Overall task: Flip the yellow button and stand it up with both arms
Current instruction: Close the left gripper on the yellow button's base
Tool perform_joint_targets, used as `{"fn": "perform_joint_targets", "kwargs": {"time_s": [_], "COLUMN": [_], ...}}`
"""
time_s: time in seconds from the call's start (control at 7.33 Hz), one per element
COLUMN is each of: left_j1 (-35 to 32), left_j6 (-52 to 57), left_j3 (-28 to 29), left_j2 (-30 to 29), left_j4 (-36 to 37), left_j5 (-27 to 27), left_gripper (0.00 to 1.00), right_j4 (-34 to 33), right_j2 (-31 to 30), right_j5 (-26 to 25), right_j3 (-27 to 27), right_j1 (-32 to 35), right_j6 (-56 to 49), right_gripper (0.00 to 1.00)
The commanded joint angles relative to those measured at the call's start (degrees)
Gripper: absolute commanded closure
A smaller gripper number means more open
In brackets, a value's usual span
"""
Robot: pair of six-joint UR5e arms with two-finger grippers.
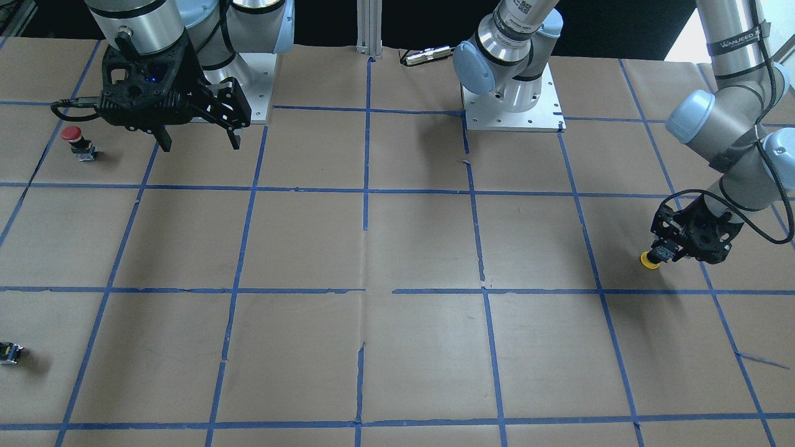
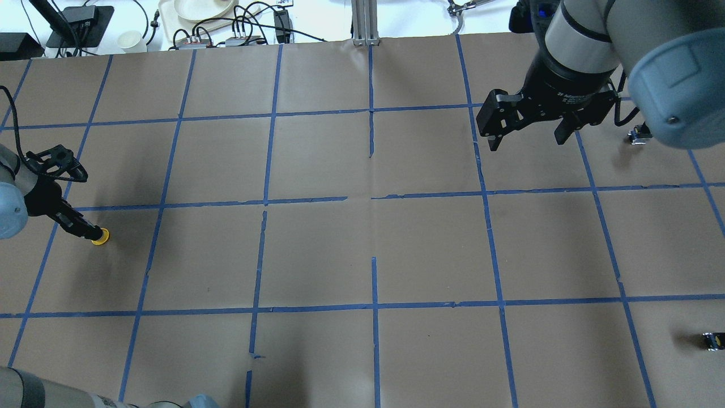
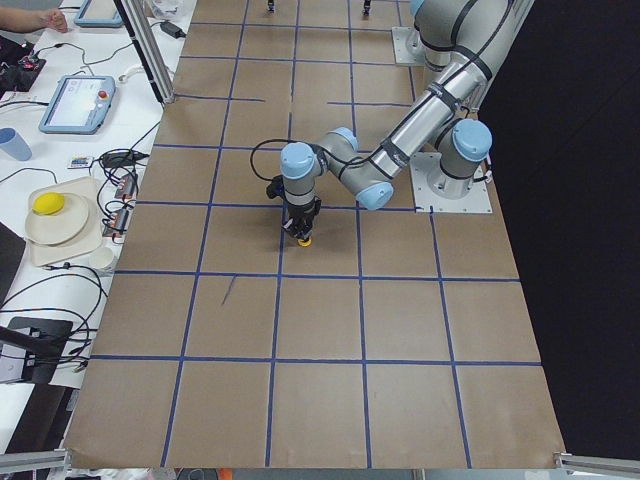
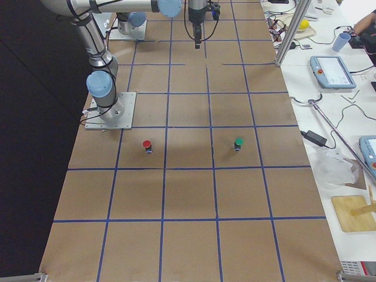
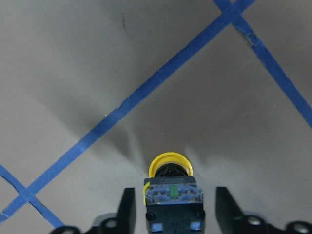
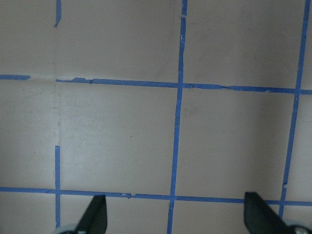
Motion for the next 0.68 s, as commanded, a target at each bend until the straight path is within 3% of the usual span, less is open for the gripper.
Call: {"fn": "perform_joint_targets", "kwargs": {"time_s": [0.0, 0.14, 0.55], "left_j1": [-1.04, -2.36, -12.62], "left_j6": [-0.05, -0.75, -12.66], "left_j3": [0.48, 1.01, 3.29], "left_j2": [2.03, 4.14, 10.56], "left_j4": [-0.43, -1.13, -16.20], "left_j5": [-0.18, -1.14, -10.25], "left_gripper": [0.90, 0.90, 0.90], "right_j4": [-0.01, -0.10, -0.10], "right_j2": [0.07, 0.07, -0.02], "right_j5": [0.00, 0.00, 0.00], "right_j3": [0.00, 0.00, 0.00], "right_j1": [0.00, 0.00, 0.00], "right_j6": [0.01, 0.01, 0.01], "right_gripper": [0.00, 0.00, 0.00]}}
